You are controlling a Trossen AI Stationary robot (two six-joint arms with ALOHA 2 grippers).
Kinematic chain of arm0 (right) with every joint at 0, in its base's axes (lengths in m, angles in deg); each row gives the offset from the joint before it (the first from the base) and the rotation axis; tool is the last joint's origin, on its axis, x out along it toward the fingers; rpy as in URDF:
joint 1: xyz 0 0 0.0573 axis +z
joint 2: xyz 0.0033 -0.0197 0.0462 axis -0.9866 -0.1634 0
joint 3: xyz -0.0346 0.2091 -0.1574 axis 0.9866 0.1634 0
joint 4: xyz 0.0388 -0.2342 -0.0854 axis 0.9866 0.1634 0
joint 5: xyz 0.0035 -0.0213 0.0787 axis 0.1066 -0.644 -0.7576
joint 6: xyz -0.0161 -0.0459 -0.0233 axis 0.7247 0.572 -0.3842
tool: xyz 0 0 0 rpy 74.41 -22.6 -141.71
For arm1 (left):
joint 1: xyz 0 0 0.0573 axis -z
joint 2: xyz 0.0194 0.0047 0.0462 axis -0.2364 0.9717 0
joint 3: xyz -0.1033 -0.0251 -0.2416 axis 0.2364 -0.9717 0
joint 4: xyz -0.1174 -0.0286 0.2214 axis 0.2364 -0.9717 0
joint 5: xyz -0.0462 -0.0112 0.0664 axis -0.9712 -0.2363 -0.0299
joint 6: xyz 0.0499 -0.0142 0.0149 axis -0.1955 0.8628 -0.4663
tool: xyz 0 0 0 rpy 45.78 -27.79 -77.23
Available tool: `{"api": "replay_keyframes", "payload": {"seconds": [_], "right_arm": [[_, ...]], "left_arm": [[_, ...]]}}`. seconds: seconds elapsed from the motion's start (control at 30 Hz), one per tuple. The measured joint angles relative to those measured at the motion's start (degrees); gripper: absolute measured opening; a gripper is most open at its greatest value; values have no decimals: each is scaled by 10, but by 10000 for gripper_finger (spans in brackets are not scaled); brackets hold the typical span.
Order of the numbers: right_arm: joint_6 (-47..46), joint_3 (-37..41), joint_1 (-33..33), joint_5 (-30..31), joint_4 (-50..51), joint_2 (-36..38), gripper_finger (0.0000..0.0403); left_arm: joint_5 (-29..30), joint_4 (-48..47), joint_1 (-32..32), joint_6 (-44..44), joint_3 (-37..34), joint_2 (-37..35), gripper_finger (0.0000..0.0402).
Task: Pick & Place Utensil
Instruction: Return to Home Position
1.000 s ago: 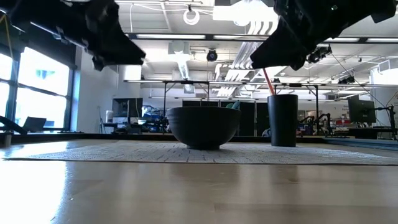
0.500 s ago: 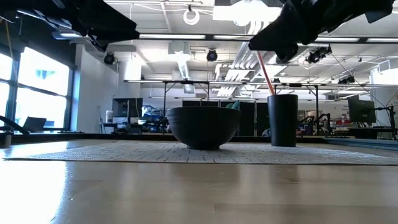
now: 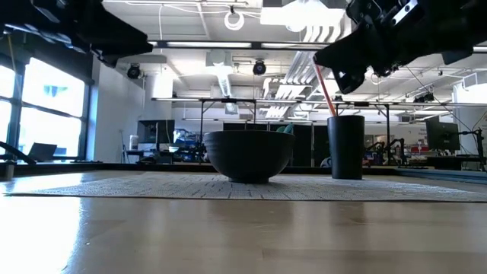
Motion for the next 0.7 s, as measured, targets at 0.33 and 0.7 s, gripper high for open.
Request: {"api": "replay_keyframes", "payload": {"seconds": [0.33,0.7], "right_arm": [[0,56,-24,-9,3,150,7],[30,143,-36,18,5,353,3]], "left_arm": [[4,-6,0,3,-60,-155,138],[-1,-58,0,10,-70,-224,138]]}}
